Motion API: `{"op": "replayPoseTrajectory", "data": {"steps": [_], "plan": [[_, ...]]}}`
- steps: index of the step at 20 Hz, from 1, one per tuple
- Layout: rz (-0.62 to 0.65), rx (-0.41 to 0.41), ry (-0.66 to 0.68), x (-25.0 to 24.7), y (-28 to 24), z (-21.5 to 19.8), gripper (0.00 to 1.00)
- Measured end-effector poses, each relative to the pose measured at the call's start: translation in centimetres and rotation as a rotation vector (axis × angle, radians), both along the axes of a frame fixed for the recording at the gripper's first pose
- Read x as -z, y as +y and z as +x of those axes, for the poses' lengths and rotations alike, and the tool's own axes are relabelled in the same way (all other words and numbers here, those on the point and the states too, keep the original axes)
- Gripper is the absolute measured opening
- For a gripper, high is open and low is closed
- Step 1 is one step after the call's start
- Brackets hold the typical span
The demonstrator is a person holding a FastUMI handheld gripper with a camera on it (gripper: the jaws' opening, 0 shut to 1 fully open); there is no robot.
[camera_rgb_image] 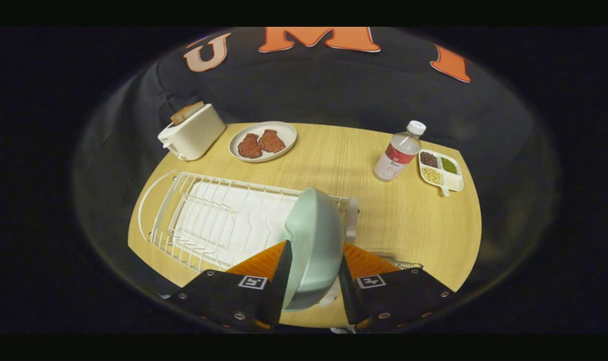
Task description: Take the plate from the dish rack, then take the spoon from the basket and place it into the plate.
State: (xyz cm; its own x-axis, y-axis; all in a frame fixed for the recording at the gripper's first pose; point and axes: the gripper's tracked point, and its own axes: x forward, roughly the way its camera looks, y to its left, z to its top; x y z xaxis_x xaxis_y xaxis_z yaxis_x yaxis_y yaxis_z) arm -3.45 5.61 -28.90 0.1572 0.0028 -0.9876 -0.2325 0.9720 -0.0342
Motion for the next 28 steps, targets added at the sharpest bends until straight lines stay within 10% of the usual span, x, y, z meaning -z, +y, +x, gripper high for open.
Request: {"op": "replayPoseTrajectory", "data": {"steps": [13,28], "plan": [[-0.251,0.046,-0.097,-3.5,-2.9,1.7,0.28],[-0.026,0.233,-0.155,-11.1,-3.1,-1.7,0.25]]}}
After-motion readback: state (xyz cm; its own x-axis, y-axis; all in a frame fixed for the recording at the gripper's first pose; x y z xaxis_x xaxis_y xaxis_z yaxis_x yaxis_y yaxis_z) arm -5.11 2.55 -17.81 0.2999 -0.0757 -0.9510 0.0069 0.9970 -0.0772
